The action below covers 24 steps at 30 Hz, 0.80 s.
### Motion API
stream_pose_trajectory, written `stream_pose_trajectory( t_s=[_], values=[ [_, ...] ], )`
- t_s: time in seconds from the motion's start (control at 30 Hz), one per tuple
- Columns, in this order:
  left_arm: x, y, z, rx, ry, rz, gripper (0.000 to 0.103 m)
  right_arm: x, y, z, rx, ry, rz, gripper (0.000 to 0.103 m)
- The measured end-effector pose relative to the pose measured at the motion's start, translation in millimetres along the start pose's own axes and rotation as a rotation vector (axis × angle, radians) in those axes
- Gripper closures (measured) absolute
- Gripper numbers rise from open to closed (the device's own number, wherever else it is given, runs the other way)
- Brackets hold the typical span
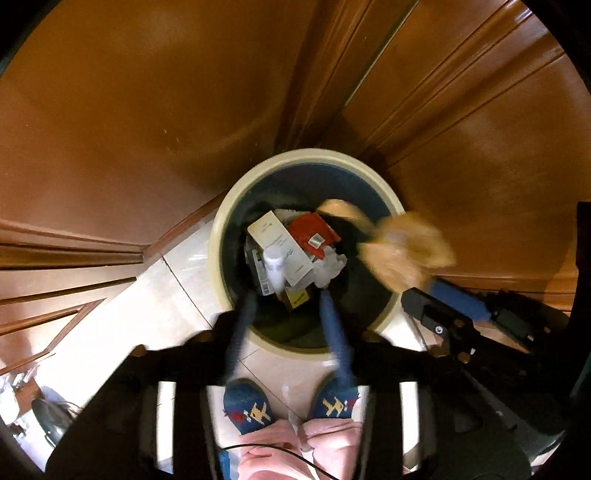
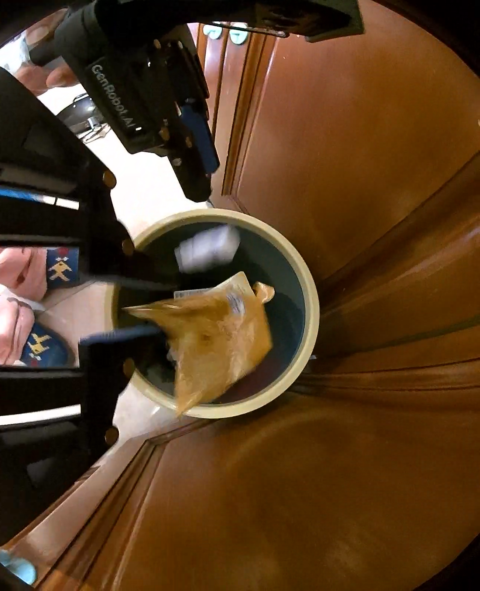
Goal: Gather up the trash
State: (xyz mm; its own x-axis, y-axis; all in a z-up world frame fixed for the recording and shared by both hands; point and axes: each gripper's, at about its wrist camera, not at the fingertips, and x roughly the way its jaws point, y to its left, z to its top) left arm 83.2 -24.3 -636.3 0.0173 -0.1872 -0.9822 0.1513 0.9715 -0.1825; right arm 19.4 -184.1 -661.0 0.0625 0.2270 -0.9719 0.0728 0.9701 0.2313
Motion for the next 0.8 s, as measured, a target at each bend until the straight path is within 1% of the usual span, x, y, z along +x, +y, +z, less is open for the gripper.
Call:
stream_pose_trajectory(
  t_s=[0.03, 0.07, 0.13, 0.27, 0.4, 0.57, 0.67, 0.8],
  values=[
    [1, 1, 0, -0.006, -0.001, 0.003, 0.038, 1, -3, 1, 0.009, -0.001, 0.005, 0.067],
    [2, 3, 1, -0.013, -0.001, 0.000, 0.033, 2, -5, 1, 0.020, -0.003, 0.004, 0.066],
    [6, 7, 0, -0.019, 0.002, 0.001, 0.028, 3, -6, 1, 0.036, -0.010, -0.002, 0.065],
    [-1, 9, -2, -0.016, 0.004, 0.014, 0.026, 2, -7, 1, 0.056, -0.004, -0.021, 0.065],
    [-19, 8, -8, -0.005, -0.006, 0.027, 0.022, -12, -10, 0, 0.060, -0.007, -0.033, 0.065],
    [-54, 14, -22, -0.035, 0.001, 0.032, 0.021, -45, -6, -12, 0.082, 0.005, -0.036, 0.065],
    [-85, 12, -32, -0.055, 0.003, 0.037, 0.021, -73, 0, -18, 0.087, 0.015, -0.035, 0.065],
    [-130, 2, -40, -0.066, 0.004, 0.081, 0.021, -119, 10, -25, 0.085, 0.009, -0.026, 0.065]
  ],
)
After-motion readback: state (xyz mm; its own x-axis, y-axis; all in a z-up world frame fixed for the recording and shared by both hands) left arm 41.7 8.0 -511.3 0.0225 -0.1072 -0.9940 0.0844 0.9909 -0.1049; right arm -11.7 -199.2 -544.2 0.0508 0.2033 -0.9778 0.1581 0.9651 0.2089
